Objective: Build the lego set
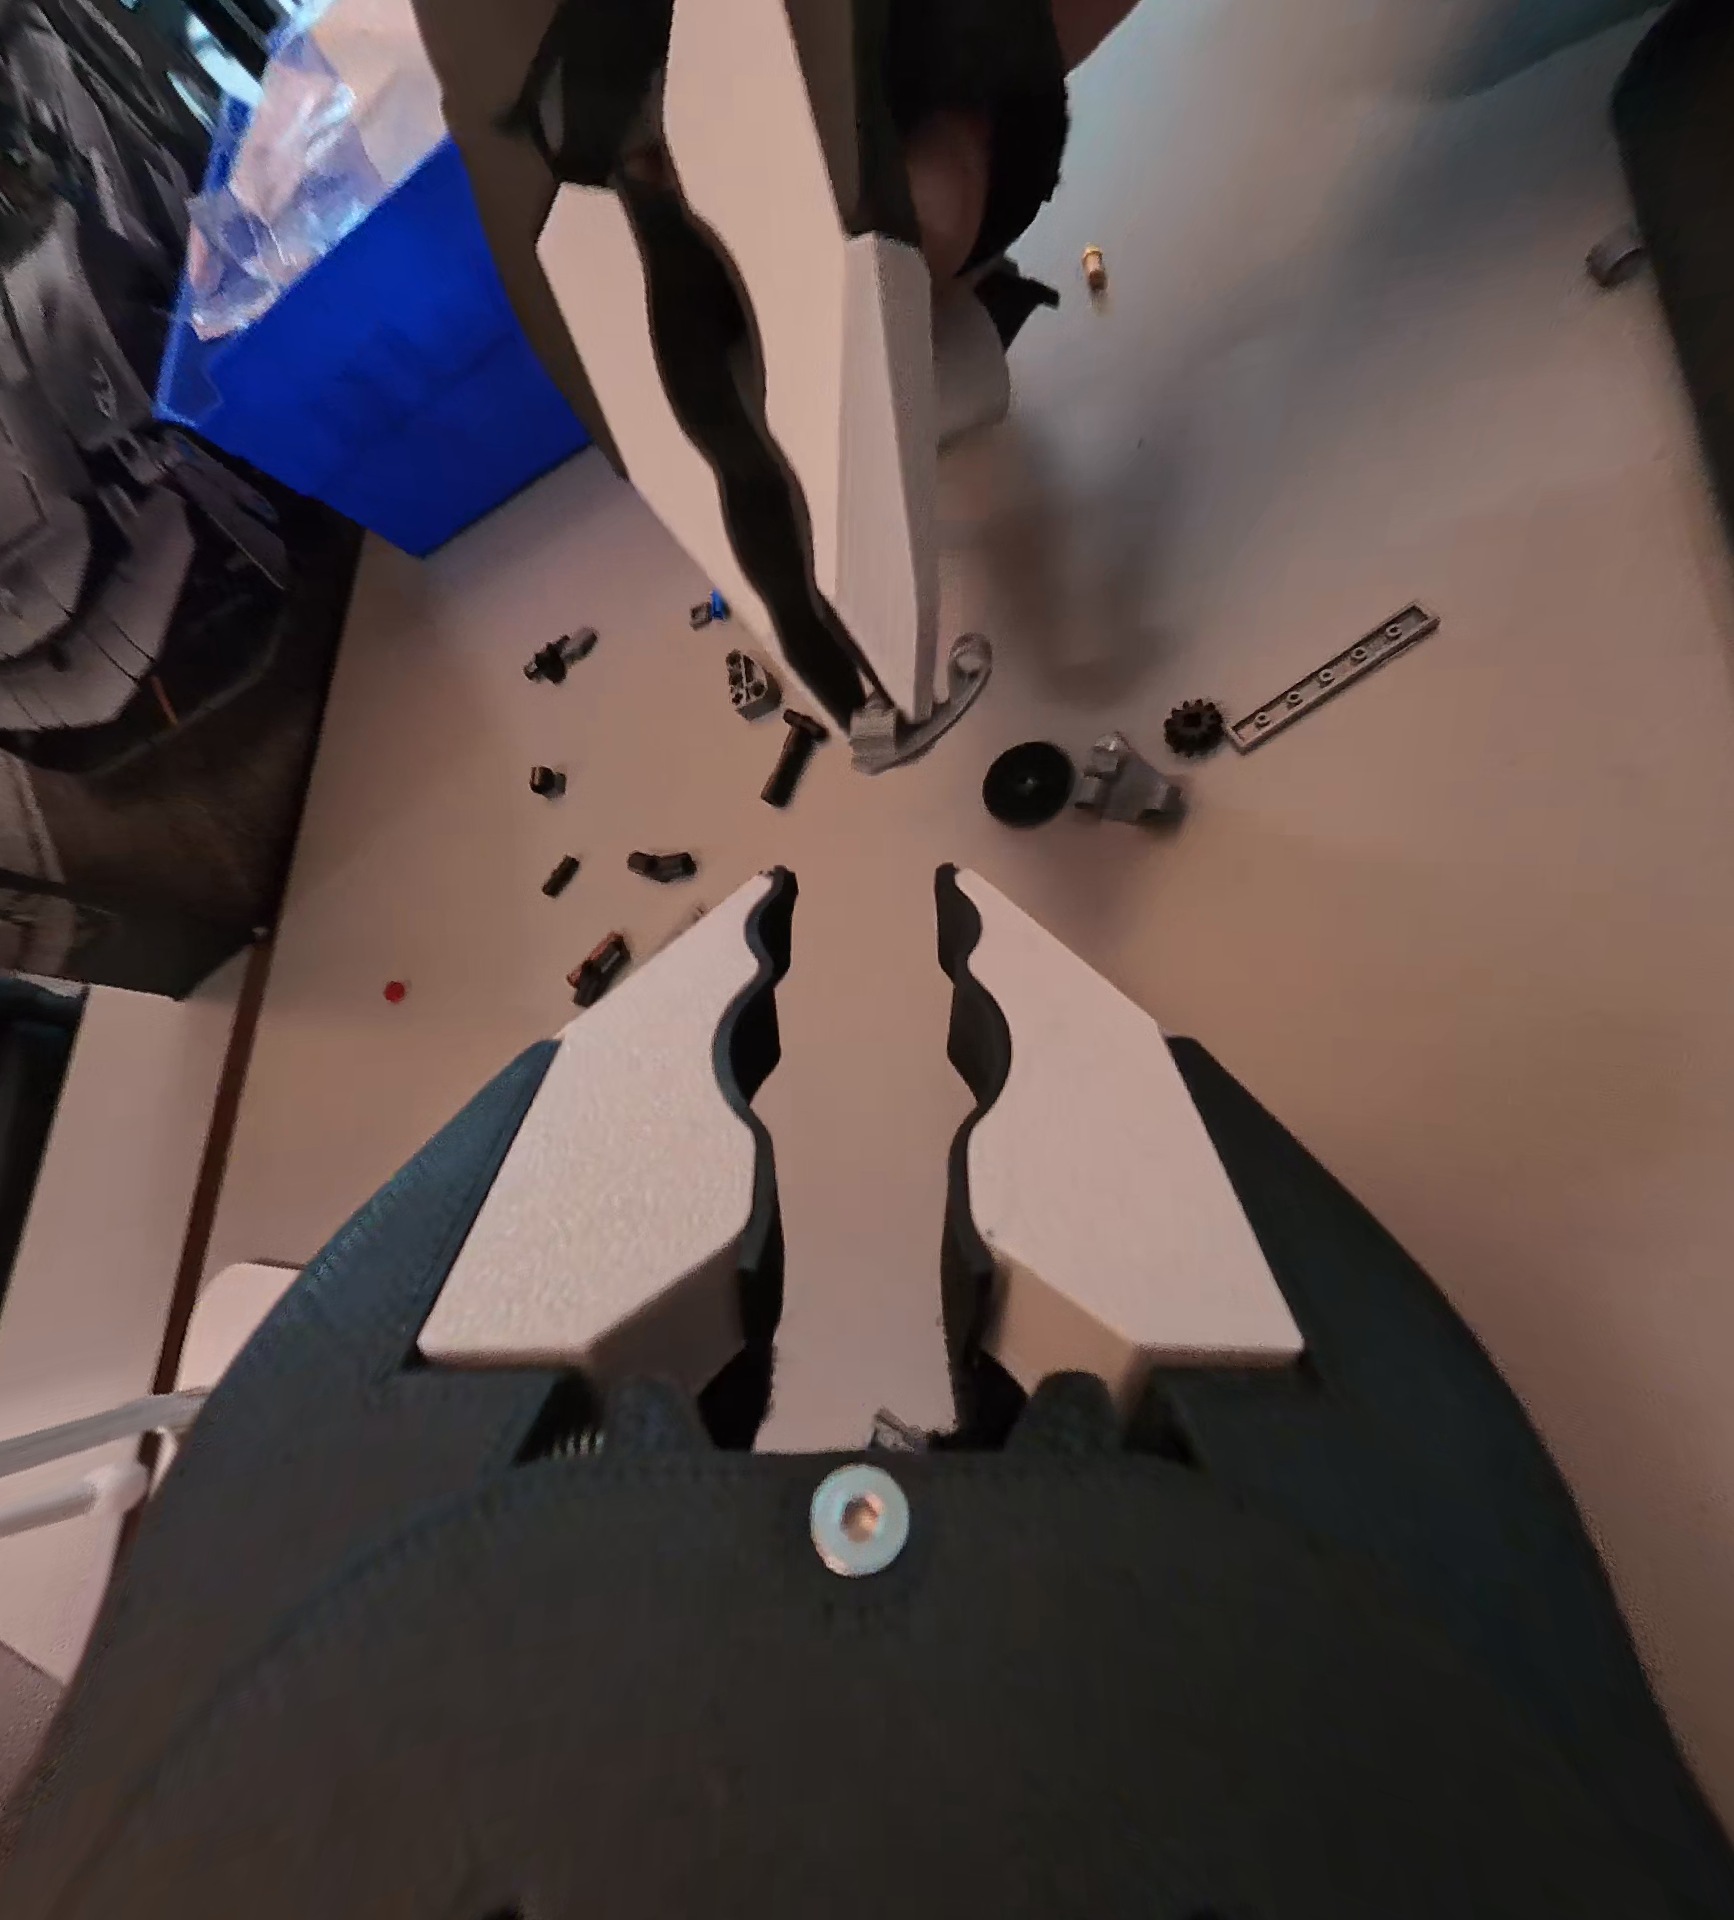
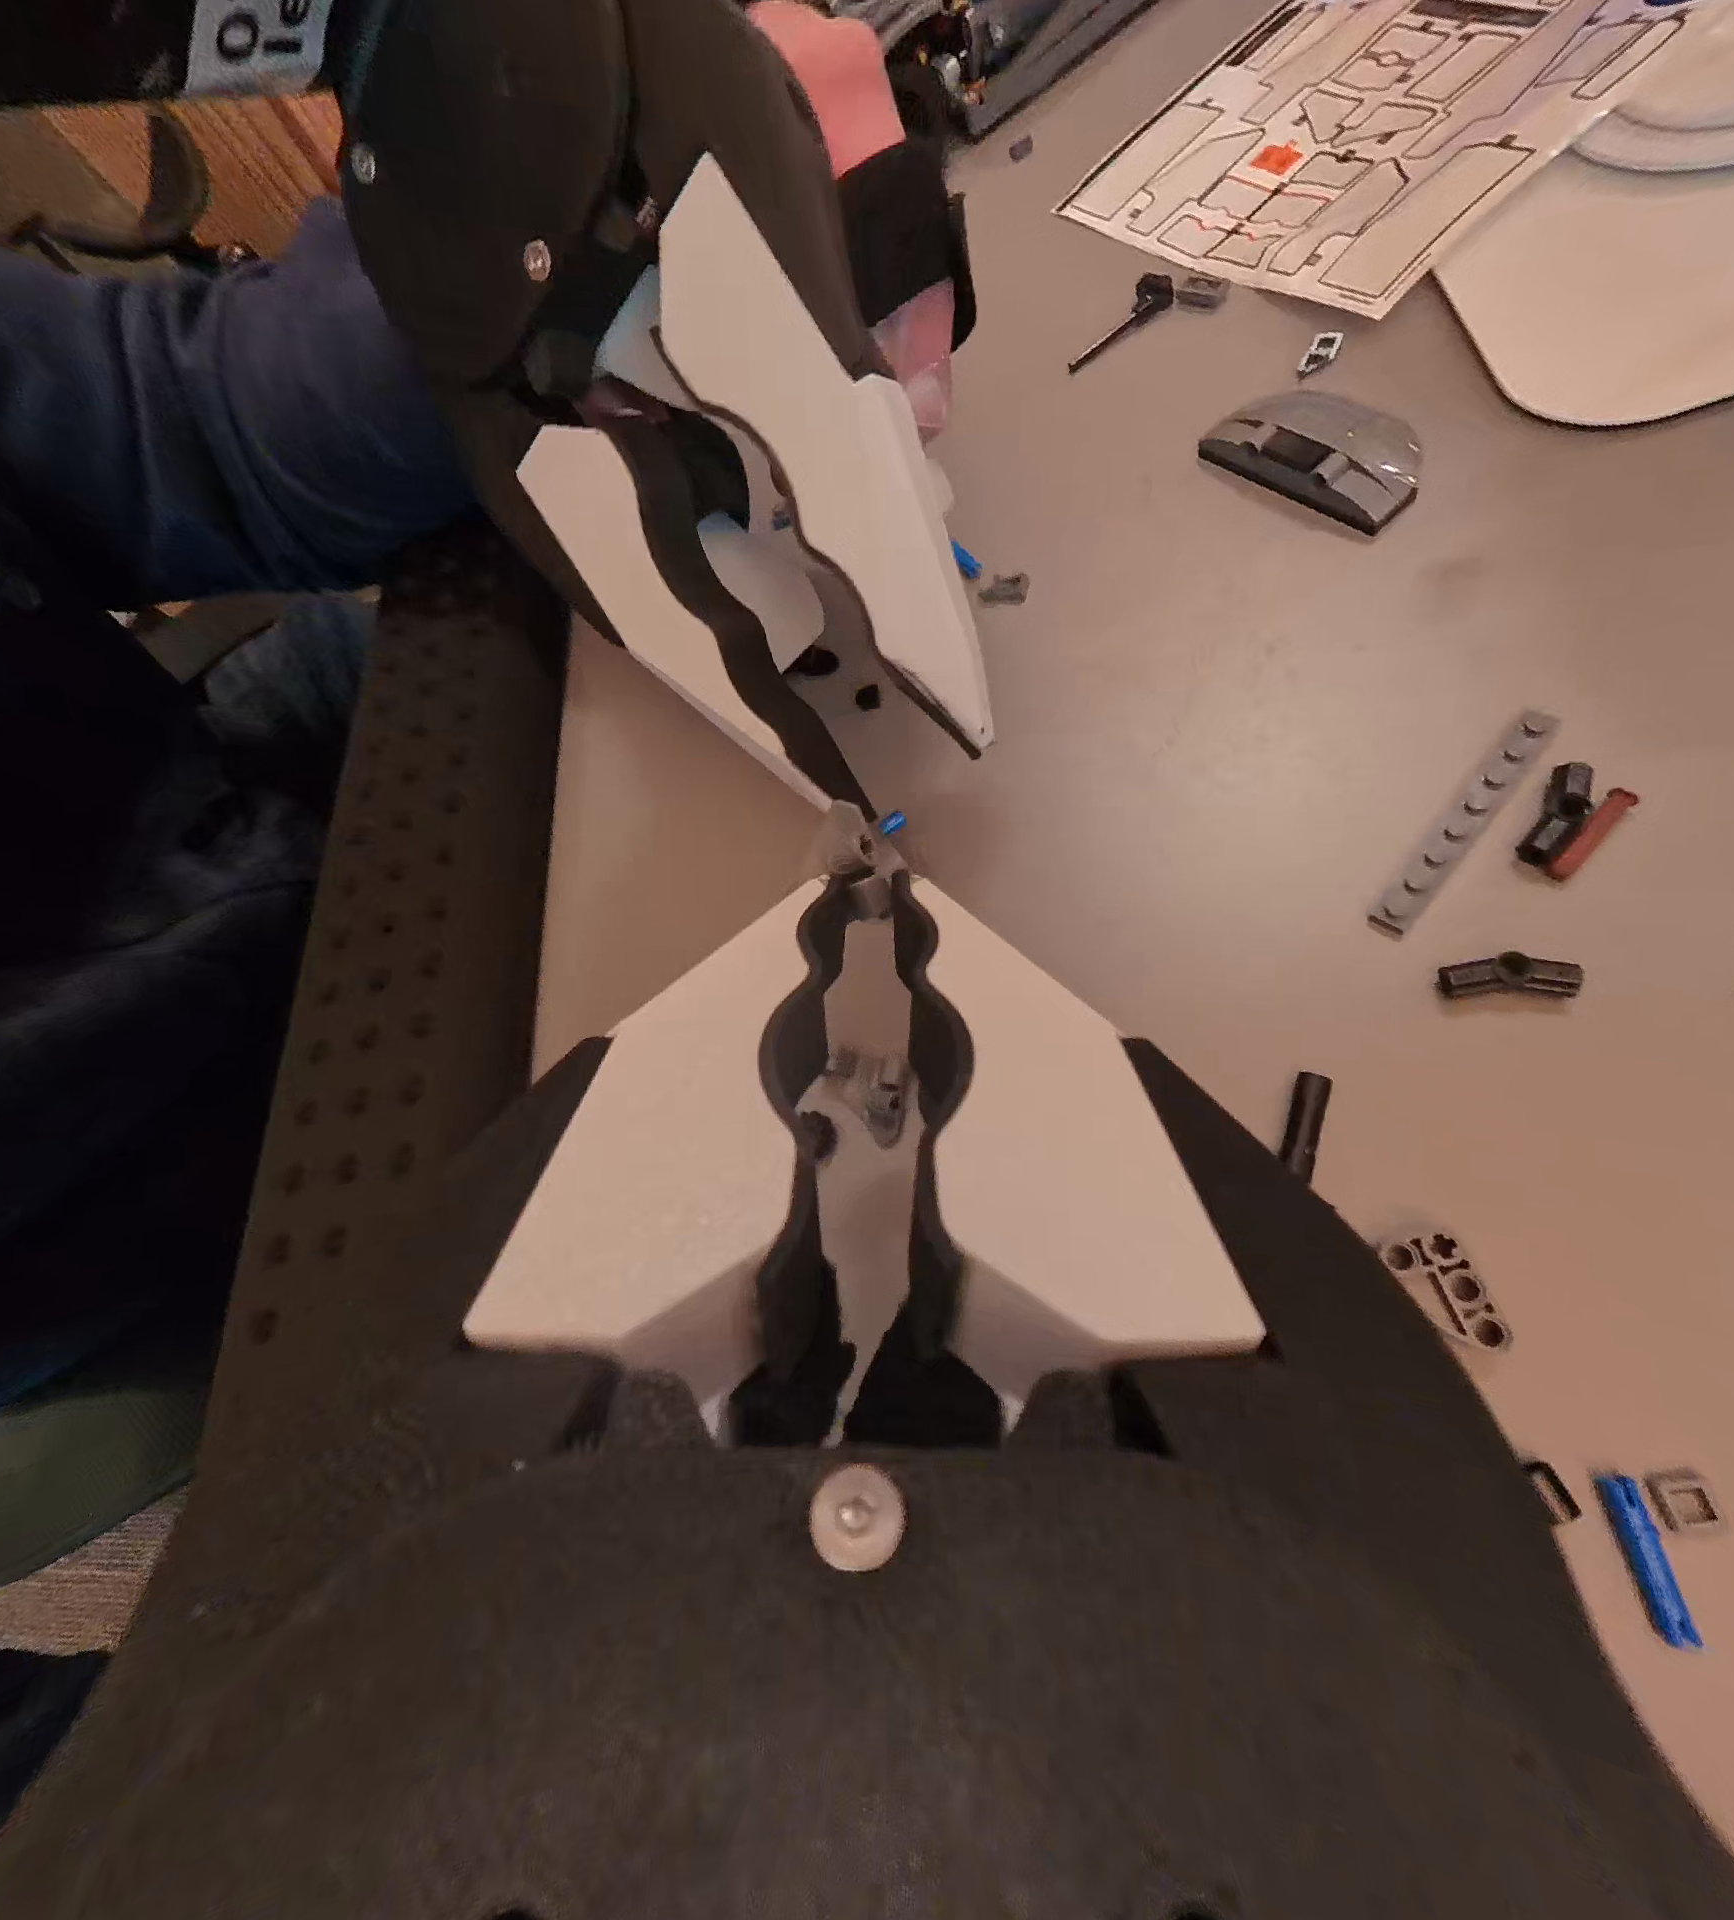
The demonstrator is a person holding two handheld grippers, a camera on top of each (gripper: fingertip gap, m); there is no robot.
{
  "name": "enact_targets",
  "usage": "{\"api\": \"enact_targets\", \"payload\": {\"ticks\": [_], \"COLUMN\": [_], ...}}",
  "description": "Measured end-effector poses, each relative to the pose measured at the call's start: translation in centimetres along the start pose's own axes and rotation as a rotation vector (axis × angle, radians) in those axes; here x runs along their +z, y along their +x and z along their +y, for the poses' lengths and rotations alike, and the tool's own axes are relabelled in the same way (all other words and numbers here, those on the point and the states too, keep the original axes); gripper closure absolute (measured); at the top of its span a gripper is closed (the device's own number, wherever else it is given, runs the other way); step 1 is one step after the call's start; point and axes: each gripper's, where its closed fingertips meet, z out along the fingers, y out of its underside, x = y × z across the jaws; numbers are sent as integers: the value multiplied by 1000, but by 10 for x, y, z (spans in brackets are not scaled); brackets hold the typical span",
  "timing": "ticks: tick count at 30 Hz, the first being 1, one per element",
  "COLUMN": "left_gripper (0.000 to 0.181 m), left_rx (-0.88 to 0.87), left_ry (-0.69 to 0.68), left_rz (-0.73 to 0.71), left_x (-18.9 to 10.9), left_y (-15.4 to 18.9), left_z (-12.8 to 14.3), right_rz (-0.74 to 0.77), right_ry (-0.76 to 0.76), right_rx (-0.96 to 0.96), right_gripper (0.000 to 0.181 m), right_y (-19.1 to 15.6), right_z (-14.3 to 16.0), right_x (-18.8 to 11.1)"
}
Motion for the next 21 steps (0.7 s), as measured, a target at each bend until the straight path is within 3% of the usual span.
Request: {"api": "enact_targets", "payload": {"ticks": [8,12,21], "left_gripper": [158,171,174], "left_rx": [103,181,199], "left_ry": [7,-26,-56], "left_rz": [-61,-83,-77], "left_x": [1,3,2], "left_y": [4,8,9], "left_z": [-15,-13,-9], "right_rz": [-51,-57,-75], "right_ry": [-18,-14,-20], "right_rx": [37,56,80], "right_gripper": [174,174,174], "right_y": [-4,-3,-3], "right_z": [3,4,5], "right_x": [10,12,15]}}
